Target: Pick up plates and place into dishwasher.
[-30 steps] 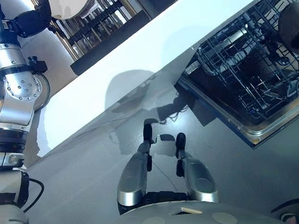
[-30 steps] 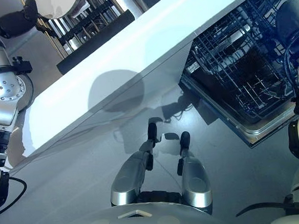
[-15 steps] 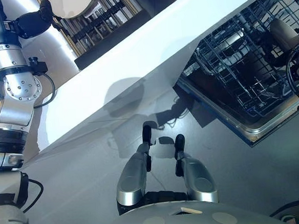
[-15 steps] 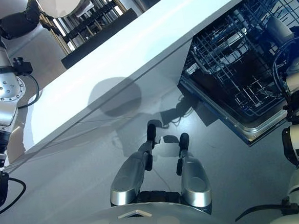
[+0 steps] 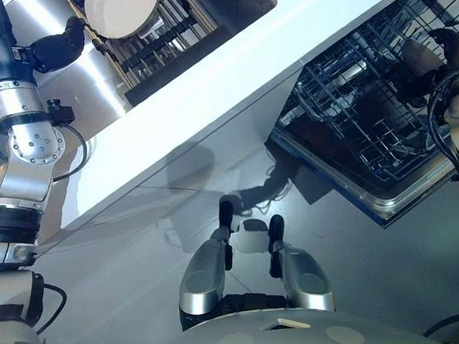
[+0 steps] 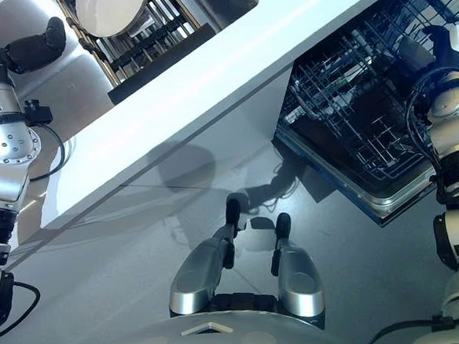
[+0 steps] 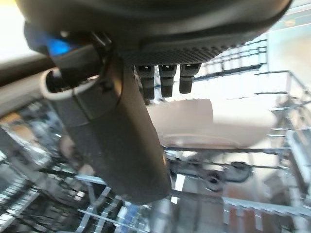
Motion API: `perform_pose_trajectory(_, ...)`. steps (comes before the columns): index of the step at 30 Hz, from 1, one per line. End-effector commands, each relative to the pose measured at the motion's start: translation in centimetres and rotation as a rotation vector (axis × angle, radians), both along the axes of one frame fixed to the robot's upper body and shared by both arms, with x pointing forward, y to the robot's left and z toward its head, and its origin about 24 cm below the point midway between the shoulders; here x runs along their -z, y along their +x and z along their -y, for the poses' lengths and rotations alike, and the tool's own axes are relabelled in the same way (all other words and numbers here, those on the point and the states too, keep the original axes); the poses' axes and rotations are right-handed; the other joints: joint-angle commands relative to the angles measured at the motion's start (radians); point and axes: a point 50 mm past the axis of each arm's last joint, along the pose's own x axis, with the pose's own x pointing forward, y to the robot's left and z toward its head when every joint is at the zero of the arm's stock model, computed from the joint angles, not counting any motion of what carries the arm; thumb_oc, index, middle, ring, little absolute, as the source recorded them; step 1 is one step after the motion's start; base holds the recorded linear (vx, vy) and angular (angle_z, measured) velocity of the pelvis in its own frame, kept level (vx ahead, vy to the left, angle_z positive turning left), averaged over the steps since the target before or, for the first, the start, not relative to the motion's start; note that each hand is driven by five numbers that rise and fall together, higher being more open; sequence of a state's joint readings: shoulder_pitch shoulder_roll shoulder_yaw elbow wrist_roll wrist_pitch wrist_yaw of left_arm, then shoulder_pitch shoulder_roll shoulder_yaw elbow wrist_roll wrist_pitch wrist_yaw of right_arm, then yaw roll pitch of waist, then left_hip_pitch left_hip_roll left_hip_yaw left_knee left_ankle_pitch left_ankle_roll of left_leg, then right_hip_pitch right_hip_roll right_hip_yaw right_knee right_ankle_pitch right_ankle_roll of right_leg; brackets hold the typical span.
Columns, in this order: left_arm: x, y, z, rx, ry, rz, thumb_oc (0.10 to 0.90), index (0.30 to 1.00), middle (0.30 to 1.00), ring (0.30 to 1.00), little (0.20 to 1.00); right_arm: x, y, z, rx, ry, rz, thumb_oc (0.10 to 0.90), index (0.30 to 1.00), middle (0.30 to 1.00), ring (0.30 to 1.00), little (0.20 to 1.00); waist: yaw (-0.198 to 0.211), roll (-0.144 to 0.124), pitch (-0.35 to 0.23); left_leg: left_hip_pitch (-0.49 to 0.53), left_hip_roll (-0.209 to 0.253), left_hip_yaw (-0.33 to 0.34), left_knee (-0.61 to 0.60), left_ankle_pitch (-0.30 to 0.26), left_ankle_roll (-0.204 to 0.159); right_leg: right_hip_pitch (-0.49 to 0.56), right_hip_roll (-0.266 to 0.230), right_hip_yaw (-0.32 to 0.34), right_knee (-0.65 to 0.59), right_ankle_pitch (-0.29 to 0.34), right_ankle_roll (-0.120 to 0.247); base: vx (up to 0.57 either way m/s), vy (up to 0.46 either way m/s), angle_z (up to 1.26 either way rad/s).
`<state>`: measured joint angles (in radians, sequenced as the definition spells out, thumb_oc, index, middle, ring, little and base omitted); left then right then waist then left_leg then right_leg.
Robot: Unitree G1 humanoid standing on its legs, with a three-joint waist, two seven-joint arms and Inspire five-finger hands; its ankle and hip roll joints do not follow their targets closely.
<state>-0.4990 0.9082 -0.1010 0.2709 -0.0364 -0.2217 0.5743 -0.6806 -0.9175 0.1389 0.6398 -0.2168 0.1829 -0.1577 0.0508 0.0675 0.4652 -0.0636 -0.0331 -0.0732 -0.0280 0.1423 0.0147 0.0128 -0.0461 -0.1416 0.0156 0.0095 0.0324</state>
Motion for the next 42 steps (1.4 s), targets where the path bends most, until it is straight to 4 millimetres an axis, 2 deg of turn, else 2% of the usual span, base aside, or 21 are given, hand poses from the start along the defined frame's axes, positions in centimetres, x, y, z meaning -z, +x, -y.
perform_pose_trajectory(1,-1.9,-1.6,-0.1,0.010,0.018,0.153,0.800,0.900,0.900,0.900,0.900,-3.2,-1.2,-1.2,-0.047,-0.210,0.233,0.800,0.900,0.900,0.900,0.900,-0.006,-0.026,-0.203,0.055,-0.028,0.027,0.052,-0.183,-0.011,-0.043,0.051,-0.017,0.149,-0.162,-0.017,0.00,0.050,-0.06)
perform_pose_trajectory(3,-1.5,-1.8,-0.1,0.009,0.022,0.143,0.800,0.900,0.900,0.900,0.900,-3.6,-1.7,-1.7,-0.076,-0.266,0.272,0.800,0.900,0.900,0.900,0.900,-0.011,-0.026,-0.222,0.068,-0.029,0.034,0.044,-0.187,-0.010,-0.032,0.050,-0.018,0.141,-0.163,-0.013,0.00,0.055,-0.03)
perform_pose_trajectory(7,-0.7,-2.2,-0.3,0.009,0.031,0.111,0.800,0.900,0.900,0.900,0.900,-3.5,-2.5,-2.7,-0.143,-0.251,0.303,0.800,0.900,0.900,0.900,0.900,-0.021,-0.027,-0.259,0.090,-0.032,0.047,0.031,-0.193,-0.007,-0.010,0.048,-0.017,0.125,-0.164,-0.007,0.01,0.059,-0.06)
perform_pose_trajectory(14,-0.1,-2.2,-0.5,-0.004,0.087,0.021,0.800,0.900,0.900,0.900,0.900,-1.9,-3.5,-5.5,-0.362,-0.058,0.356,0.800,0.900,0.900,0.900,0.900,-0.041,-0.027,-0.319,0.139,-0.038,0.071,0.014,-0.214,0.004,0.027,0.044,0.000,0.090,-0.155,0.007,0.01,0.090,-0.12)
perform_pose_trajectory(23,0.9,-1.5,-1.4,-0.010,0.129,-0.150,0.800,0.900,0.900,0.900,0.900,-0.4,-4.8,-8.6,-0.614,0.171,0.401,0.800,0.900,0.900,0.900,0.900,-0.075,-0.021,-0.353,0.162,-0.049,0.118,0.018,-0.235,0.022,0.036,0.035,0.040,0.055,-0.124,0.028,-0.02,0.110,-0.17)
perform_pose_trajectory(28,2.2,-0.7,-0.9,0.117,0.134,-0.316,0.800,0.900,0.900,0.900,0.900,0.3,-5.5,-9.3,-0.668,0.196,0.370,0.800,0.900,0.900,0.900,0.900,-0.093,-0.014,-0.363,0.176,-0.055,0.137,0.010,-0.250,0.036,0.035,0.032,0.068,0.055,-0.124,0.045,0.00,0.102,-0.16)
perform_pose_trajectory(32,3.2,-1.0,-0.7,0.193,0.130,-0.389,0.800,0.900,0.900,0.900,0.900,1.1,-6.1,-9.3,-0.680,0.207,0.341,0.800,0.900,0.900,0.900,0.900,-0.102,-0.008,-0.360,0.186,-0.057,0.149,-0.006,-0.247,0.045,0.026,0.030,0.081,0.061,-0.118,0.056,-0.03,0.086,-0.21)
perform_pose_trajectory(42,5.4,-1.3,-0.4,0.198,0.130,-0.494,0.800,0.900,0.900,0.900,0.900,2.7,-6.6,-9.7,-0.701,0.273,0.312,0.800,0.900,0.900,0.900,0.900,-0.103,-0.009,-0.349,0.189,-0.057,0.158,-0.017,-0.242,0.054,0.009,0.031,0.079,0.081,-0.114,0.067,-0.03,0.026,-0.08)
